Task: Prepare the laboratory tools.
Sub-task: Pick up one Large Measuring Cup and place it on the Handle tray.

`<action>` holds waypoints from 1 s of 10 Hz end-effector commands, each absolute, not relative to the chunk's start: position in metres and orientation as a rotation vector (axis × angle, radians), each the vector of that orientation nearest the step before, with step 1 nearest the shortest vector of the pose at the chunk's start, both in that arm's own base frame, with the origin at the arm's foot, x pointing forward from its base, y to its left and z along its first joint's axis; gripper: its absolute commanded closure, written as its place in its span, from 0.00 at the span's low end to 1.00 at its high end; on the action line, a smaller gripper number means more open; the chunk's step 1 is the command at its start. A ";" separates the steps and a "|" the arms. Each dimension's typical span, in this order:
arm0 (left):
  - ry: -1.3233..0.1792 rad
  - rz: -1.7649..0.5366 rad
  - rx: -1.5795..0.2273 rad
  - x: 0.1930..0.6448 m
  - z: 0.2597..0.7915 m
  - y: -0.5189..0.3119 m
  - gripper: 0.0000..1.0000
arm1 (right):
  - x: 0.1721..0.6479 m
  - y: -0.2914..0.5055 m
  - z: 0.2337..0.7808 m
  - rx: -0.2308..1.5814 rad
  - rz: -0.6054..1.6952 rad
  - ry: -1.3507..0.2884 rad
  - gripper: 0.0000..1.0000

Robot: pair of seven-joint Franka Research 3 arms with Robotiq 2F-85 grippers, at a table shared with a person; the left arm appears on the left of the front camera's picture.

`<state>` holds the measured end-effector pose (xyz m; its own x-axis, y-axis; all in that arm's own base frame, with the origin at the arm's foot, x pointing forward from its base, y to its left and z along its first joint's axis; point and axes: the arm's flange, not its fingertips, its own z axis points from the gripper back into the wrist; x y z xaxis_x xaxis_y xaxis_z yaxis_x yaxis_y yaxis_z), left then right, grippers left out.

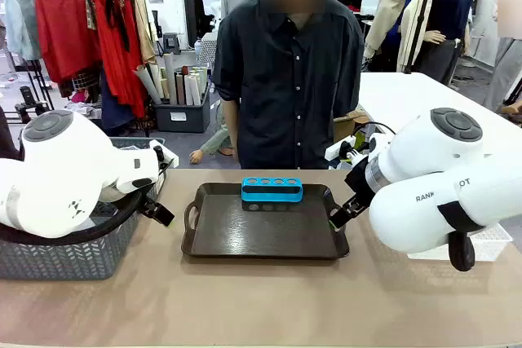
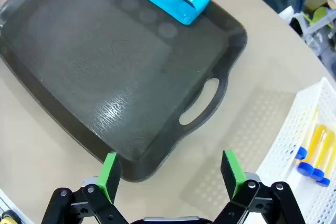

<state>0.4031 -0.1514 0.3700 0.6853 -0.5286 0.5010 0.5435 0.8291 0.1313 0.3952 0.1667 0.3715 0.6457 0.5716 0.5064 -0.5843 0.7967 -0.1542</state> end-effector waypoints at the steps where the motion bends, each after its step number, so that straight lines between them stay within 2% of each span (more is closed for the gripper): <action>1: -0.552 -0.600 -0.029 0.403 0.370 -0.151 0.00 | 0.395 0.167 0.372 0.024 0.658 -0.568 0.00; 10: -0.552 -0.600 -0.029 0.403 0.370 -0.151 0.00 | 0.395 0.167 0.372 0.024 0.658 -0.568 0.00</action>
<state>0.4031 -0.1515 0.3700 0.6853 -0.5286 0.5010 0.5435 0.8291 0.1313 0.3952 0.1668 0.3715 0.6453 0.5722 0.5062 -0.5847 0.7963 -0.1548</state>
